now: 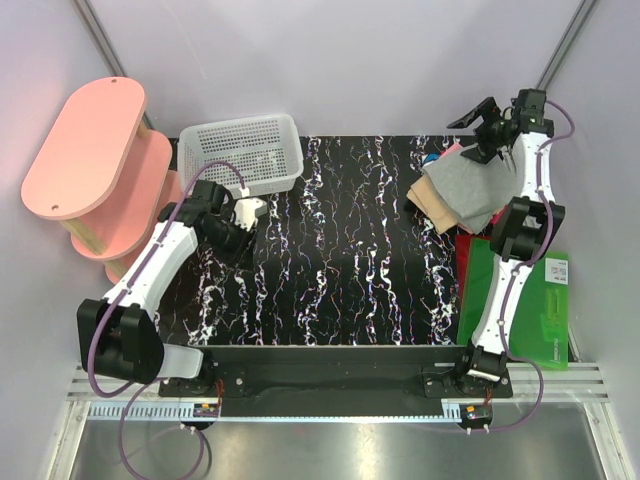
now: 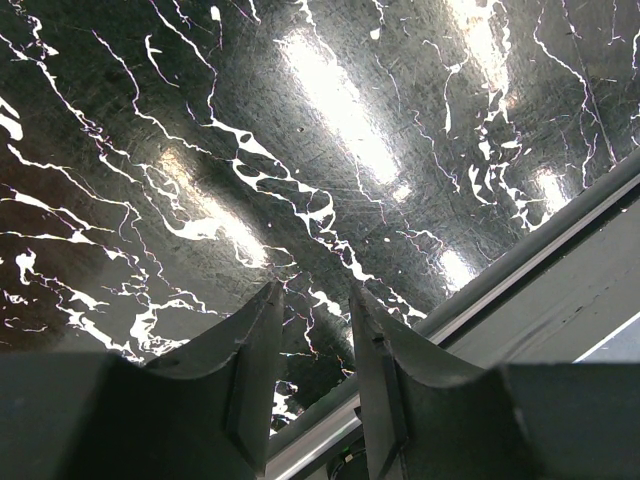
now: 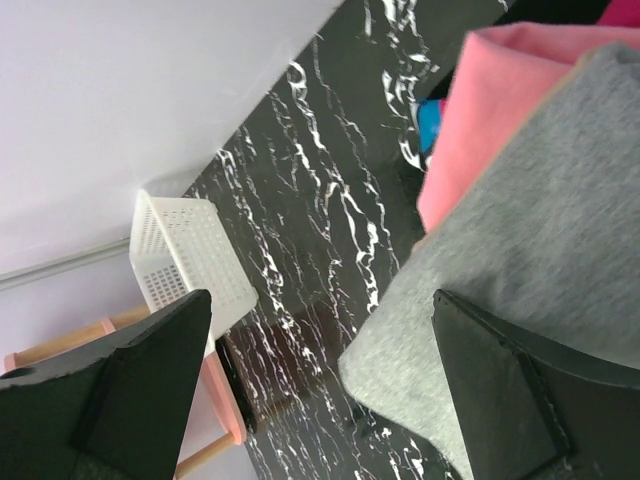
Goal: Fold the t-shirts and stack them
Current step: Put the neatly folded tshirt into the corner of the board with the right arm
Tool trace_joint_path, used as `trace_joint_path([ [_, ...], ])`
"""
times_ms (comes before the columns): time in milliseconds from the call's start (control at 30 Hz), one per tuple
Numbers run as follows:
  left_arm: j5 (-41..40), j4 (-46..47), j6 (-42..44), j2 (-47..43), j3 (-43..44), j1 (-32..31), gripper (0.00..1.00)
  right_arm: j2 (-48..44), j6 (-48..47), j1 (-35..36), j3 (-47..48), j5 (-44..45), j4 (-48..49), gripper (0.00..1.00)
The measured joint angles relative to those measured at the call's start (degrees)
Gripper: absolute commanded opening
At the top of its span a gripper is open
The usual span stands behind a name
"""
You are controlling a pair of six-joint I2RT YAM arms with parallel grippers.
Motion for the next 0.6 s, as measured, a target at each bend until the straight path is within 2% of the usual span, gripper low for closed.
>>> trace_joint_path([
  [267,0.0,-0.2,-0.4,-1.5,0.0,0.1,0.38,4.5,0.0,0.0,-1.8,-0.3,-0.1,1.00],
  [400,0.0,-1.7,-0.6,-3.9,1.6,0.1,0.39,4.6,0.0,0.3,2.1,-0.8,-3.5,1.00],
  [500,-0.1,-2.8,-1.1,-6.5,3.7,0.2,0.46,2.4,-0.3,1.3,4.6,-0.9,-5.6,1.00],
  [600,-0.2,-3.7,-2.2,-10.6,6.3,0.2,0.56,-6.3,-2.5,4.9,0.6,-0.1,-7.4,1.00],
])
